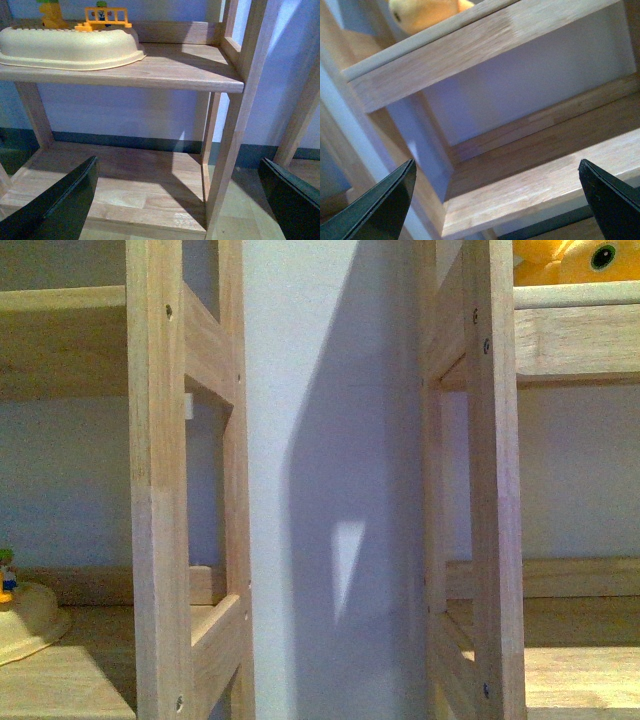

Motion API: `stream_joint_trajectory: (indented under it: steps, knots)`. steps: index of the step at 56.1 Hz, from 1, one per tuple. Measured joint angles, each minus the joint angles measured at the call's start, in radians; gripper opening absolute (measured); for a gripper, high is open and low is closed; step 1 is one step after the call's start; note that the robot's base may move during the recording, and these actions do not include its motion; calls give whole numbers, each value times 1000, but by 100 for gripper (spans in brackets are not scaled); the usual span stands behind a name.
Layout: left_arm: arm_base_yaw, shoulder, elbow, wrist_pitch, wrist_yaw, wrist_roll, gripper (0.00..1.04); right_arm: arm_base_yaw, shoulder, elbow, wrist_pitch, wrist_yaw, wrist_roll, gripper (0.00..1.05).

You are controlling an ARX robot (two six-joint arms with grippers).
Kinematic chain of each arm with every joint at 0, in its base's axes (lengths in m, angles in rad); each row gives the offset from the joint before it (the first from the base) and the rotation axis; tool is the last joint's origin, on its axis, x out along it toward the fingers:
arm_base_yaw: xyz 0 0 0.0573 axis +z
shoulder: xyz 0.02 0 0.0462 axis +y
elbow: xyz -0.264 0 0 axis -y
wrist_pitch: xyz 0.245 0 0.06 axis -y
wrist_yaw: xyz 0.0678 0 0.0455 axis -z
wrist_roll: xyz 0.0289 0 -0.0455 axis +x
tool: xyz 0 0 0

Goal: Put away toys

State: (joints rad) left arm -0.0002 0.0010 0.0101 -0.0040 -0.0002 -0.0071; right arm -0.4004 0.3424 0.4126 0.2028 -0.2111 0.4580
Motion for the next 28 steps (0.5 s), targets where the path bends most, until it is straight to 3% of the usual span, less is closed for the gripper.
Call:
stream_joint_trajectory:
  steps: [14, 28]
  knots:
    - [0, 0, 0, 0, 0, 0, 98, 275, -140, -175, -46, 115, -79, 98]
    - [0, 0, 0, 0, 0, 0, 98, 438, -240, -325, -103, 163, -130, 98]
